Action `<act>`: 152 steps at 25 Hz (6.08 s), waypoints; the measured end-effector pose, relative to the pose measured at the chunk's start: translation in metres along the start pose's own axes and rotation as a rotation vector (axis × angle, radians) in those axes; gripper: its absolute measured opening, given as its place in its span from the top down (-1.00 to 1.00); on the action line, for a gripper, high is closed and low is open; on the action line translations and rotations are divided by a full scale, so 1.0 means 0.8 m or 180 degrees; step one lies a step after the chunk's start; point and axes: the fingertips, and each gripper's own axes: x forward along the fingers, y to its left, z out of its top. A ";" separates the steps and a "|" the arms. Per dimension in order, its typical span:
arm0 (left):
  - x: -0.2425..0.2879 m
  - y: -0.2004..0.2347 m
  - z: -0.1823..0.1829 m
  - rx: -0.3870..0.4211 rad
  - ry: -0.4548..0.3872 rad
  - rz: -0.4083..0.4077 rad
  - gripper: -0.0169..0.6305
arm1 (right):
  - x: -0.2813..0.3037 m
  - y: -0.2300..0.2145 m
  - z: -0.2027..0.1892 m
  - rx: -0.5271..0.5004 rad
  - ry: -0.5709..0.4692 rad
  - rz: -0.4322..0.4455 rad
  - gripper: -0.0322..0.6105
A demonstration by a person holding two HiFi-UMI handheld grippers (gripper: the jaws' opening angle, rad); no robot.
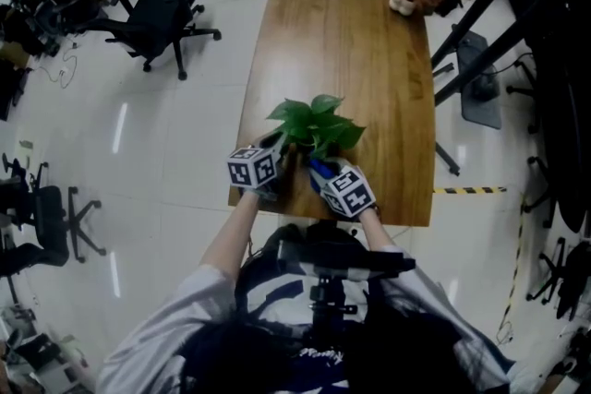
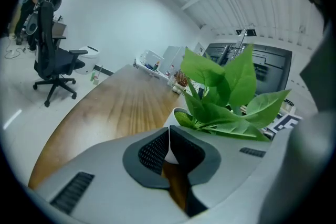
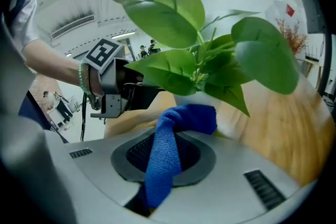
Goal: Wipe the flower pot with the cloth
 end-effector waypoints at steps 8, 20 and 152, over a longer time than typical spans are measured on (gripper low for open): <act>-0.013 -0.013 -0.013 -0.0078 -0.0110 0.0099 0.94 | -0.024 -0.023 -0.022 0.0165 -0.0028 -0.0092 0.70; -0.005 -0.020 -0.039 -0.0265 -0.0022 0.0099 0.94 | -0.058 -0.114 0.032 0.0164 -0.0431 -0.0357 0.70; -0.189 -0.058 -0.002 0.0314 -0.0440 -0.0506 0.94 | -0.068 0.101 0.057 0.0957 -0.1115 -0.0845 0.71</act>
